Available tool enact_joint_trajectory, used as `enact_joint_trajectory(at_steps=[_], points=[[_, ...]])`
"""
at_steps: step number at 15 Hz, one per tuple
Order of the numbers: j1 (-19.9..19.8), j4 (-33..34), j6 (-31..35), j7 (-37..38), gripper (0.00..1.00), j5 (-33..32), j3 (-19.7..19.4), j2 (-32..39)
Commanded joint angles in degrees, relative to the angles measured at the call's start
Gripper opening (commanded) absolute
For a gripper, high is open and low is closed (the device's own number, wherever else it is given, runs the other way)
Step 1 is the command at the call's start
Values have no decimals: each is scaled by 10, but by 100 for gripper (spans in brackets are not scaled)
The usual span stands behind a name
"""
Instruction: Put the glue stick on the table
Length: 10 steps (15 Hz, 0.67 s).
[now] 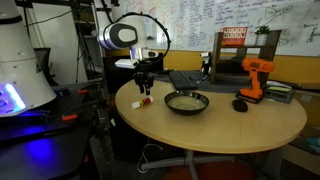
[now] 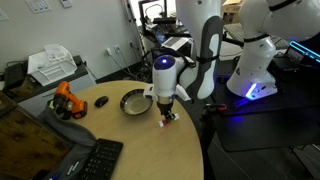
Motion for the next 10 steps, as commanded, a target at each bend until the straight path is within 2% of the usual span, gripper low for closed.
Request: enact_joint_trajectory(at_steps=[1,2,3,5,6,7,8,10], points=[[-67,-14,-29,-38,81,-18,42,-52],[-108,-28,-64,-52,88,-13,75,-87],[-164,-38,-87,-76,96,-3,125,-114],[-249,-60,-159,-122,100,64,212,-175],[-281,-62,-219,-167,100,124,249,-209],[-290,-66,-245,-212,100,180,257,-237],[-277,-70,-269,-240,100,206,238,-269],[-249,-70,-314,-264,100,208,191,-323]])
